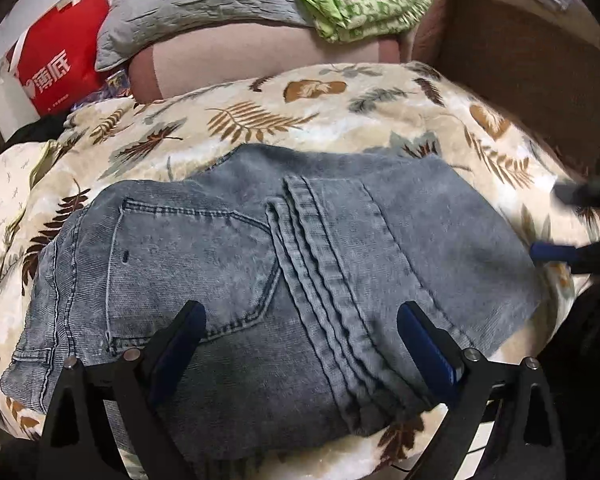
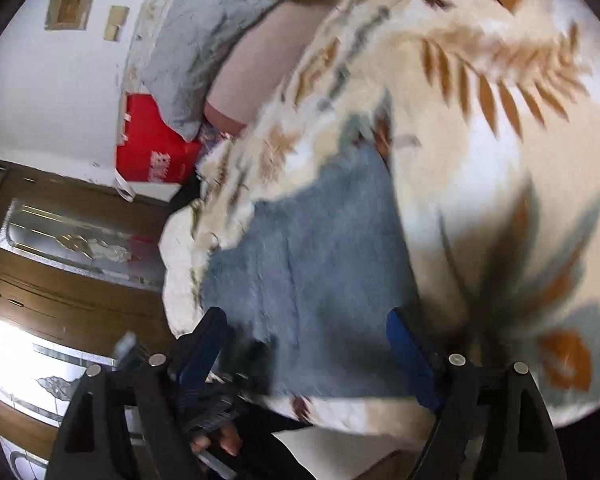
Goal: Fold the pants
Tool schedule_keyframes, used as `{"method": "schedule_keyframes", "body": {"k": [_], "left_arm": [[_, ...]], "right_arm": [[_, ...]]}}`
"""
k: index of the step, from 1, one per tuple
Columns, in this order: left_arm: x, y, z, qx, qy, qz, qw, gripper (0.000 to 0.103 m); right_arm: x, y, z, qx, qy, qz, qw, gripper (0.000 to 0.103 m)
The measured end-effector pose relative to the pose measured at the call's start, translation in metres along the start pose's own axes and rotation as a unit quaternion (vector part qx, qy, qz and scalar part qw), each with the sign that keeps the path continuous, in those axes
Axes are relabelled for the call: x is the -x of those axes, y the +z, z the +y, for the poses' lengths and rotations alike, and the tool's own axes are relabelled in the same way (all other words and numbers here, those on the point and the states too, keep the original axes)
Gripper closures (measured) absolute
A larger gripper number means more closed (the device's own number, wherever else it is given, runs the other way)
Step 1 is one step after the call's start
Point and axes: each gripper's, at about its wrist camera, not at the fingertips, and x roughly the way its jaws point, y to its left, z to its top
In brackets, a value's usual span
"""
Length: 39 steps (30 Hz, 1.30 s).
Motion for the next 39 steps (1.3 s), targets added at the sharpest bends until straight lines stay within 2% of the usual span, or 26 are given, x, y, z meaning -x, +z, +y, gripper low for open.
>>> {"method": "schedule_keyframes", "body": {"k": [2,4,5,9,15,19,24,26,28,29,33,35,39], "left_arm": [[-0.021,-0.008,-0.004,-0.015,0.017,0.039,0.9990,0.005],[-0.019,-0.009,-0.001,-0.006,0.013,0.023,0.9996,0.004],[-0.017,-0.006,0.000,-0.003,0.010,0.031,0.9995,0.004],[0.003,0.000,0.010,0.023,0.001,0.000,0.9997,0.004],[0.001,-0.002,0.037,0.084,-0.007,0.013,0.9964,0.004],[0.002,-0.001,0.049,0.104,-0.009,0.011,0.9944,0.004],[0.002,0.000,0.055,0.108,-0.010,0.010,0.9941,0.004],[0.004,0.000,0.057,0.112,-0.008,0.008,0.9937,0.004],[0.005,0.000,0.059,0.115,-0.008,0.008,0.9932,0.004],[0.005,0.001,0.061,0.118,-0.007,0.008,0.9930,0.004],[0.008,0.001,0.064,0.120,-0.002,0.007,0.9928,0.004],[0.011,0.001,0.065,0.123,0.000,0.005,0.9924,0.004],[0.015,-0.004,0.069,0.133,0.008,0.008,0.9911,0.004]], "right_arm": [[-0.016,-0.008,-0.021,-0.020,-0.037,0.027,0.999,0.016],[-0.010,-0.008,-0.023,-0.038,-0.019,0.013,0.999,0.016],[-0.008,-0.005,-0.019,-0.037,-0.018,0.015,0.999,0.016],[0.005,0.002,0.007,0.015,-0.024,-0.012,1.000,0.016],[-0.001,0.014,0.025,0.048,-0.022,-0.032,0.998,0.016],[-0.006,0.027,0.044,0.090,-0.047,-0.028,0.994,0.016],[-0.035,0.062,0.065,0.118,-0.059,-0.025,0.991,0.016],[-0.052,0.080,0.059,0.112,-0.088,-0.021,0.990,0.016],[-0.078,0.095,0.037,0.083,-0.112,0.011,0.990,0.014],[-0.085,0.098,0.029,0.073,-0.112,0.021,0.991,0.014],[-0.071,0.092,0.044,0.087,-0.107,0.000,0.990,0.013],[-0.058,0.078,0.056,0.107,-0.098,-0.009,0.989,0.013],[-0.037,0.033,0.066,0.129,-0.054,-0.015,0.990,0.013]]}}
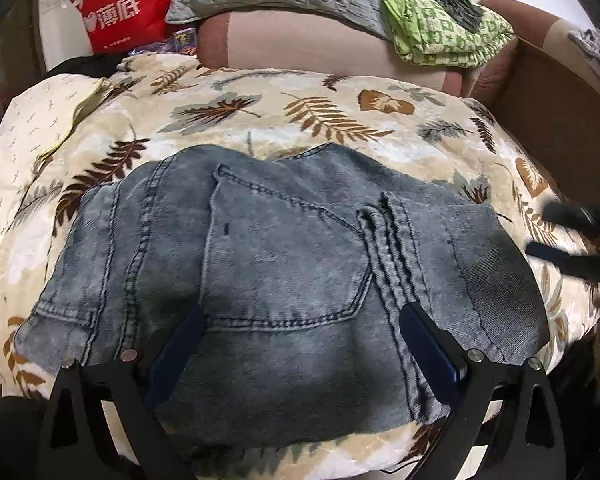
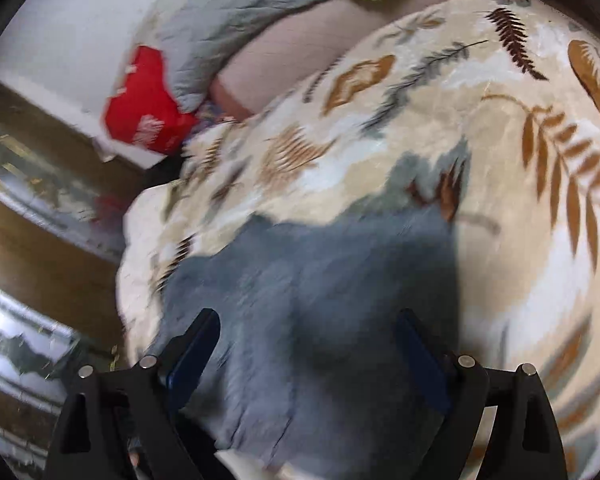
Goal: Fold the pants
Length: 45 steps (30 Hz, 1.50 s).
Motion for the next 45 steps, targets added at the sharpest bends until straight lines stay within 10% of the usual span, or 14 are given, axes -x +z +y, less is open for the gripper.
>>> {"method": "schedule_keyframes", "body": {"k": [6,24,29,38,45], "left_arm": [[0.005,-0.006,0.007,0.018,0.023,0.011,0.9995,0.004],[0.026,-0.008,0.000,0.007,0.056,0.001,0.9984,0.004],[0.028,-0.009,0.002,0.012,0.055,-0.001,0.9984,0.004],[0.032,-0.012,0.013,0.023,0.059,-0.010,0.9979,0.004],[0.032,-0.013,0.019,0.033,0.057,-0.011,0.9978,0.004]], "right_arm": [[-0.025,-0.046,-0.004,0.038,-0.018,0.061,0.997,0.009],[0.008,-0.046,0.006,0.051,0.035,-0.012,0.998,0.009],[-0.023,-0.055,0.003,0.064,-0.015,0.048,0.997,0.009],[0.001,-0.052,0.021,0.097,-0.003,-0.022,0.995,0.009],[-0.027,-0.056,0.018,0.110,-0.046,0.027,0.992,0.008]]}}
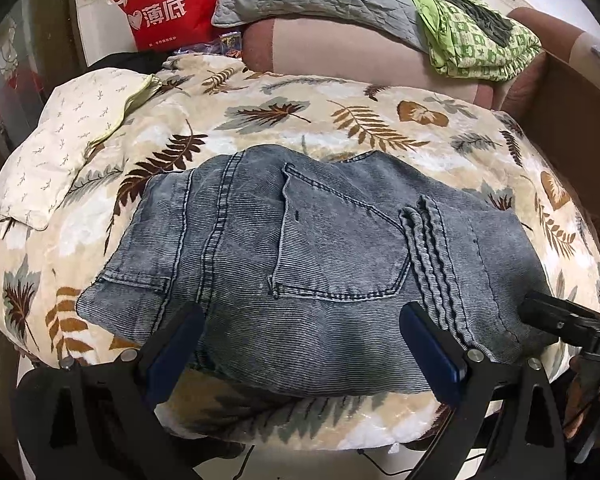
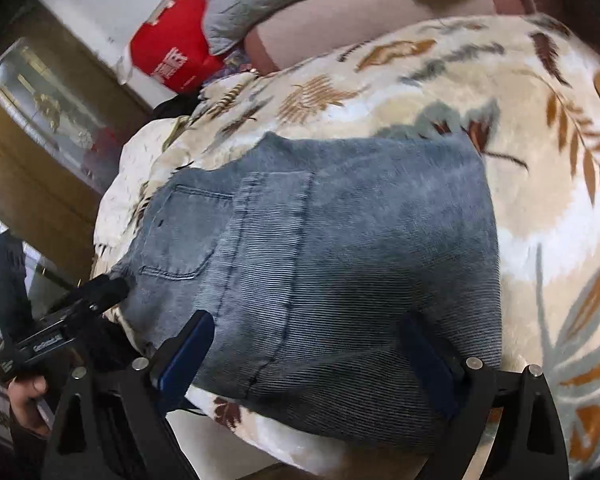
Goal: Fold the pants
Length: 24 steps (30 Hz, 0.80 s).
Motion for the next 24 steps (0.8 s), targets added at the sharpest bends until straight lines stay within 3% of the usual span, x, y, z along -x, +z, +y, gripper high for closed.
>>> {"method": "schedule_keyframes", "body": {"k": [4,7,12,24], "left_arm": [[0.004,-0.002,0.020,0.057,-0.019,-0.012,0.9981,0.004],[-0.002,-0.006,0.041,0.093,-0.005,-0.002,0.9957,0.004],[-0.006,-0.012,0.057,0.112,0.007,0.000,0.9937,0.004],[-0.002,-0.018,0.083,0.148,-0.020,-0.013,0.9886,0.004]], "right_arm": [[0.004,0.002,-0.004,-0.019,0.005,-0.018,1.000,0.008],[0.005,0.003,-0.007,-0.032,0.005,-0.027,0.999,0.008],[0.006,0.005,-0.005,-0.030,-0.001,-0.032,0.999,0.008],[0.020,0.021,0.014,-0.015,-0.011,-0.052,0.998,0.008]]}}
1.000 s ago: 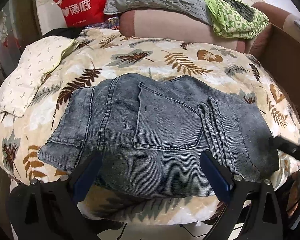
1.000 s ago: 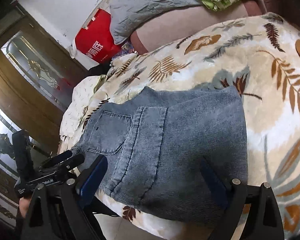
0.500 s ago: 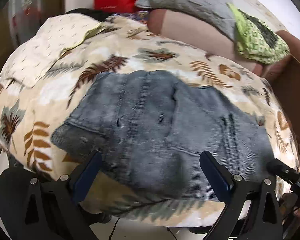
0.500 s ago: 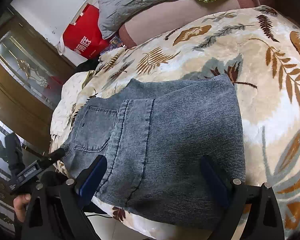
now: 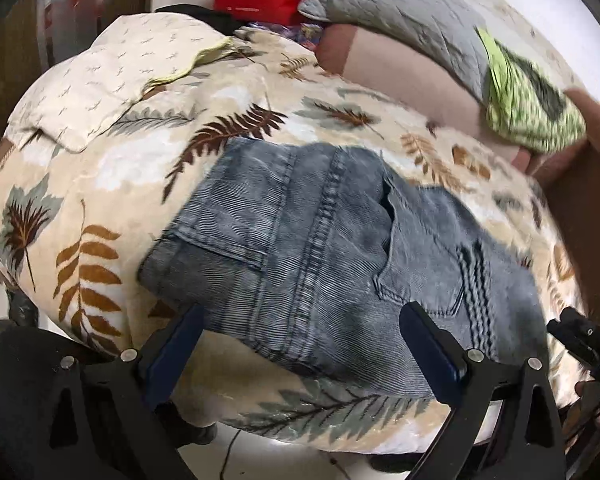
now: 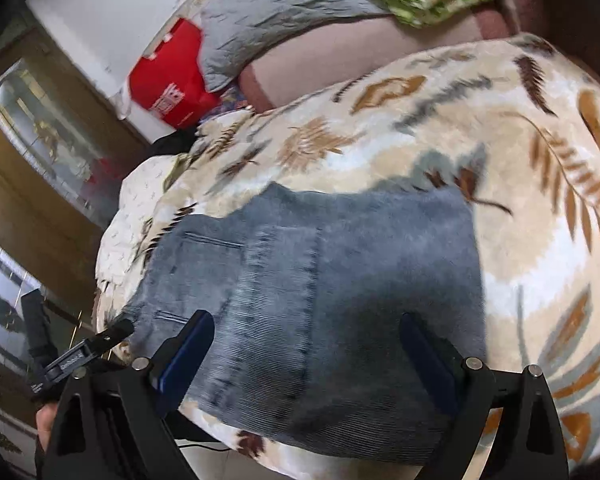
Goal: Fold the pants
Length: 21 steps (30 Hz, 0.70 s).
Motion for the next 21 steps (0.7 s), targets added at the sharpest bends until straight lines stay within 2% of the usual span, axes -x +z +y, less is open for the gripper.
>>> {"method": "schedule_keyframes", "body": {"k": [4,7,8,9,10,12,13,14,18,19,21], "left_arm": [[0.003,0.002,0.029,0.059,-0.016,-0.006,0.9981,0.004],[-0.003,0.001,0.047,0.095,-0.028,0.012,0.9950,0.004],[-0.007,0.000,0.053,0.110,-0.042,0.021,0.9928,0.004],[-0.009,0.000,0.056,0.119,-0.053,0.026,0.9911,0.004],[-0.011,0.000,0.059,0.133,-0.065,0.032,0.9885,0.004],[-0.013,0.002,0.067,0.165,-0.100,0.039,0.9804,0.004],[-0.015,0.003,0.069,0.174,-0.117,0.044,0.9768,0.004],[-0.020,0.004,0.073,0.194,-0.142,0.055,0.9693,0.004],[-0.040,0.001,0.088,0.268,-0.160,0.088,0.9460,0.005],[-0.041,-0.001,0.089,0.276,-0.162,0.082,0.9438,0.005],[-0.041,0.000,0.087,0.276,-0.158,0.080,0.9449,0.005]], "right_arm": [[-0.018,0.018,0.027,0.006,0.024,0.026,0.999,0.008],[-0.040,0.034,0.040,-0.001,0.028,0.040,0.999,0.008],[-0.046,0.036,0.041,-0.008,0.030,0.044,0.999,0.008],[-0.058,0.040,0.039,-0.022,0.038,0.060,0.997,0.006],[-0.082,0.042,0.034,-0.041,0.044,0.101,0.993,0.006],[-0.108,0.040,0.024,-0.062,0.018,0.142,0.988,0.005],[-0.105,0.040,0.026,-0.063,0.022,0.128,0.990,0.004],[-0.100,0.040,0.030,-0.058,0.024,0.122,0.991,0.004],[-0.067,0.034,0.044,-0.050,0.044,0.088,0.994,0.004],[-0.064,0.033,0.046,-0.049,0.048,0.087,0.994,0.004],[-0.058,0.026,0.055,-0.045,0.072,0.093,0.992,0.004]]}}
